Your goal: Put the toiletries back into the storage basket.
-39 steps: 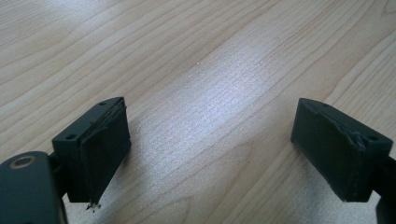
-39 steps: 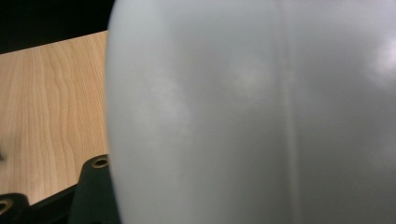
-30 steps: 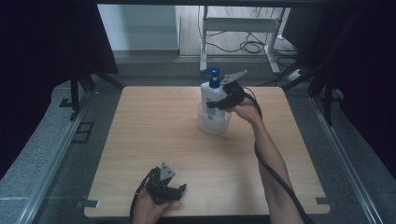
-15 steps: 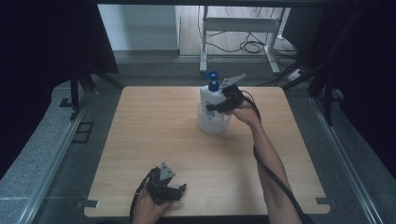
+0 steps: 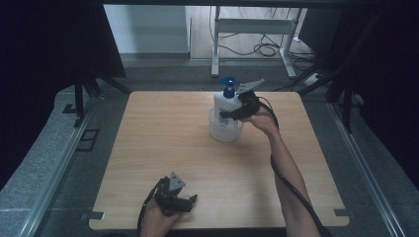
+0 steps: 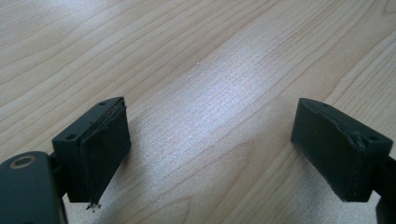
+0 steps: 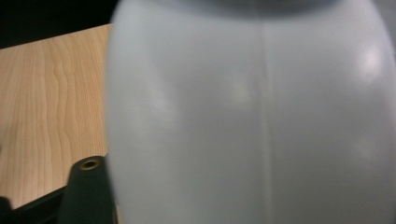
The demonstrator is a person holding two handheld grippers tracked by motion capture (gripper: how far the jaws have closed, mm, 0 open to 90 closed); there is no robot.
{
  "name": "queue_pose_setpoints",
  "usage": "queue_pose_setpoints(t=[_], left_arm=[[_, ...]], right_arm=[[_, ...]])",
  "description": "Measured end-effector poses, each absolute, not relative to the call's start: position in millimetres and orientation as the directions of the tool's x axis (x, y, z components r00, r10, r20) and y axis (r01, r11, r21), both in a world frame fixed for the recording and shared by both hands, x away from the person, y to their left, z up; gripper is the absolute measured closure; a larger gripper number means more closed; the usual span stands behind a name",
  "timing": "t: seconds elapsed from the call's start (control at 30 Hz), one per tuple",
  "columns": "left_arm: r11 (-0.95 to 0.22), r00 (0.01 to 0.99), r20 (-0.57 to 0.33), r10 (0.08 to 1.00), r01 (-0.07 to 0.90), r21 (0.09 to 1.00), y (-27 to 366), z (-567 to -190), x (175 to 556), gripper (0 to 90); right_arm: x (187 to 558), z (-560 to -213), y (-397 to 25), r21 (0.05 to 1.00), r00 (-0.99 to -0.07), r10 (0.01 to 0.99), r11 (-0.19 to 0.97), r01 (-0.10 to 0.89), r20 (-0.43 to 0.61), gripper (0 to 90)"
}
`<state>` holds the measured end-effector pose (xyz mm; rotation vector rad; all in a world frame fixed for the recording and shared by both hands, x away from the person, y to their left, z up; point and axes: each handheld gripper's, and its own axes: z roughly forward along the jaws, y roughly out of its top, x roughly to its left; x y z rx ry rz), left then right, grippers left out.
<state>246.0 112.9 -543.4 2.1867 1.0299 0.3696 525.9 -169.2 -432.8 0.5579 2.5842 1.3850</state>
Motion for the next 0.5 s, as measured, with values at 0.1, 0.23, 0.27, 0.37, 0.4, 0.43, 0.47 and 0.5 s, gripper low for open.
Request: queue_pose_setpoints(t=[0.1,0.23,0.27,0.37,0.4,0.43,0.47,0.5], left_arm=[[-0.454,0.646,-0.031,0.762,0.569,0.686,113,-543,246,11.1],[-0.457,0.648,-0.029,0.761,0.568,0.685,113,-543,246,11.1],[-0.455,0.647,-0.030,0.762,0.568,0.686,113,-543,246,11.1],[-0.455,0.647,-0.030,0.762,0.568,0.686,113,-543,246,11.1],[-0.455,0.647,-0.030,0.762,0.568,0.686,113,-543,246,11.1],[-0.455,0.647,-0.030,0.762,0.568,0.686,113,-543,246,11.1],[-0.456,0.647,-0.030,0.762,0.568,0.685,113,-543,246,11.1],[-0.456,0.647,-0.030,0.762,0.568,0.685,113,-543,246,11.1]], right_arm=[[524,-432,-171,0.832,-0.916,0.401,0.498,0.245,0.030,26.1],[522,-431,-172,0.832,-0.911,0.413,0.499,0.242,0.017,19.8],[520,-430,-172,0.835,-0.908,0.419,0.495,0.242,0.015,16.0],[519,-430,-172,0.838,-0.907,0.420,0.492,0.236,0.008,13.2],[517,-430,-173,0.838,-0.908,0.419,0.492,0.237,0.011,13.2],[517,-430,-173,0.839,-0.907,0.420,0.491,0.235,0.009,13.0],[516,-430,-173,0.841,-0.907,0.421,0.488,0.235,0.009,12.6],[515,-428,-173,0.842,-0.902,0.432,0.485,0.238,0.006,12.0]])
